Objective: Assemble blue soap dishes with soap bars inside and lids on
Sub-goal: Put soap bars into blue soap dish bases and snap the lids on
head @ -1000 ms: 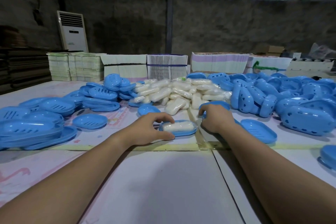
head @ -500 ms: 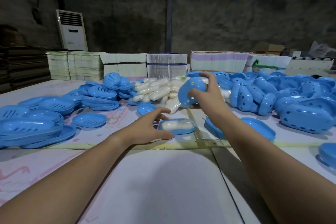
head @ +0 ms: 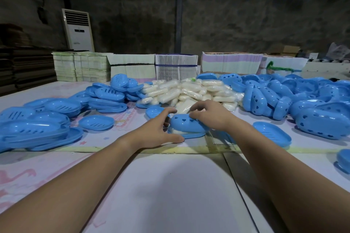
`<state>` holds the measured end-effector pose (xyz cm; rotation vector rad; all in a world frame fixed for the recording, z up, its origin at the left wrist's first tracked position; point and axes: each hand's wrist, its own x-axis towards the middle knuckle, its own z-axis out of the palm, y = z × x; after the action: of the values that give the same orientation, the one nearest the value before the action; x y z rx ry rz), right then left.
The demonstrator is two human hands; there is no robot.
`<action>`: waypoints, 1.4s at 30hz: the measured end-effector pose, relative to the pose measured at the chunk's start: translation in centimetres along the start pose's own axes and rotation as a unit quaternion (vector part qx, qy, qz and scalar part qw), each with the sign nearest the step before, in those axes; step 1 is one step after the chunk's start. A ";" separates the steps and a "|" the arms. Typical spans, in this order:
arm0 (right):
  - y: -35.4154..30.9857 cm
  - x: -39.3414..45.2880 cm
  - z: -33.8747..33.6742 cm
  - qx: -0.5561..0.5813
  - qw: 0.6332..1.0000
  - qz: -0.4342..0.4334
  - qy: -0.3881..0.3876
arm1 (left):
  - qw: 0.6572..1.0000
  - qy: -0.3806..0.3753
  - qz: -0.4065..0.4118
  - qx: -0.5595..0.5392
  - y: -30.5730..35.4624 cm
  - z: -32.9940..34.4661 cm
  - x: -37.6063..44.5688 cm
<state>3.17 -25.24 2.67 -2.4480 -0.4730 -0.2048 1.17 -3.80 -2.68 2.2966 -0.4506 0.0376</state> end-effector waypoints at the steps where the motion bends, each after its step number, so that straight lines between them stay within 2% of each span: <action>1: -0.1 -0.1 -0.1 -0.021 1.000 -0.017 -0.012 | 1.000 0.002 0.000 0.003 0.0 0.0 0.0; 6: -0.3 -0.8 -0.5 0.006 0.990 -0.064 -0.128 | 1.000 0.009 0.008 0.002 0.0 0.0 0.0; 12: 0.4 -0.8 -0.8 0.013 0.986 -0.085 -0.140 | 1.000 0.011 -0.001 -0.028 0.3 -0.2 -0.3; 16: 0.6 -0.8 -1.0 0.049 0.982 -0.064 -0.171 | 0.995 0.052 -0.001 -0.085 0.8 -0.9 -0.5; 21: 1.0 -1.0 -0.6 0.169 0.975 -0.064 -0.131 | 0.980 0.091 -0.007 -0.178 0.9 -1.2 -0.6; 26: 1.3 -0.8 0.3 0.240 0.960 -0.058 -0.134 | 0.968 0.100 -0.009 -0.232 1.0 -1.3 -0.8; 33: 1.1 -0.8 0.4 0.253 0.959 -0.073 -0.101 | 0.965 0.082 0.010 -0.248 2.0 -0.9 -1.0; 42: 0.5 -1.1 0.2 0.246 0.963 -0.065 -0.085 | 0.974 0.069 0.058 -0.206 4.0 -0.5 -1.6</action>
<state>2.34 -25.78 1.93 -1.9553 -0.6717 0.0663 -1.62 -5.45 0.18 1.8456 -0.4717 0.1483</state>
